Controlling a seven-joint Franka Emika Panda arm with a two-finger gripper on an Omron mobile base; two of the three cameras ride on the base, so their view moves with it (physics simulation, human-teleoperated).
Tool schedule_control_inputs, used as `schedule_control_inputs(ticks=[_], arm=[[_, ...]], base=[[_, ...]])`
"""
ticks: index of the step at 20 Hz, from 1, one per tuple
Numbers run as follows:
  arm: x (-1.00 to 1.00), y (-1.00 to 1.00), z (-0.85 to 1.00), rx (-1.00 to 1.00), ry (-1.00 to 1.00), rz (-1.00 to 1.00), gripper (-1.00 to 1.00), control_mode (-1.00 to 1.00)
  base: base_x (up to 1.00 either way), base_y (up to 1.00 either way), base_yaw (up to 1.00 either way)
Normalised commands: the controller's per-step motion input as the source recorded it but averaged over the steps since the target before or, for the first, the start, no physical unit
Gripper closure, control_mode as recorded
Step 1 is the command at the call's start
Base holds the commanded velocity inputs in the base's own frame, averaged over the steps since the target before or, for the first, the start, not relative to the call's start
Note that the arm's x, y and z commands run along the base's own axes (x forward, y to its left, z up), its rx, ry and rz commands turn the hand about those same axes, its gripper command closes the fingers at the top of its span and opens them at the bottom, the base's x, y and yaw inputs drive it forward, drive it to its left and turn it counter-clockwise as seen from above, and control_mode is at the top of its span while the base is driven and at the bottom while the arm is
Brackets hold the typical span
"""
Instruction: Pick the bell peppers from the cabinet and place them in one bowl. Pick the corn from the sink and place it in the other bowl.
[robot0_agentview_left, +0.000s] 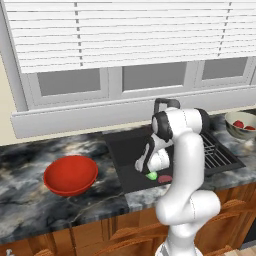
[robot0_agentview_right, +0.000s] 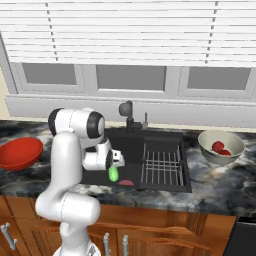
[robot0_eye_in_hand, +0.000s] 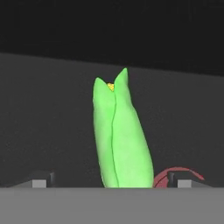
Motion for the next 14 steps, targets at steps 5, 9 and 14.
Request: schedule_control_inputs(ticks=[5, 9, 14], arm=[[0.09, 0.00, -0.23, 0.00, 0.00, 0.01, -1.00, -1.00], [0.14, 0.00, -0.34, 0.00, 0.00, 0.02, -1.00, -1.00], [0.08, 0.00, -0.22, 0.00, 0.00, 0.02, -1.00, -1.00]], base=[[0.00, 0.00, 0.00], [0.00, 0.00, 0.00], [0.00, 0.00, 0.00]])
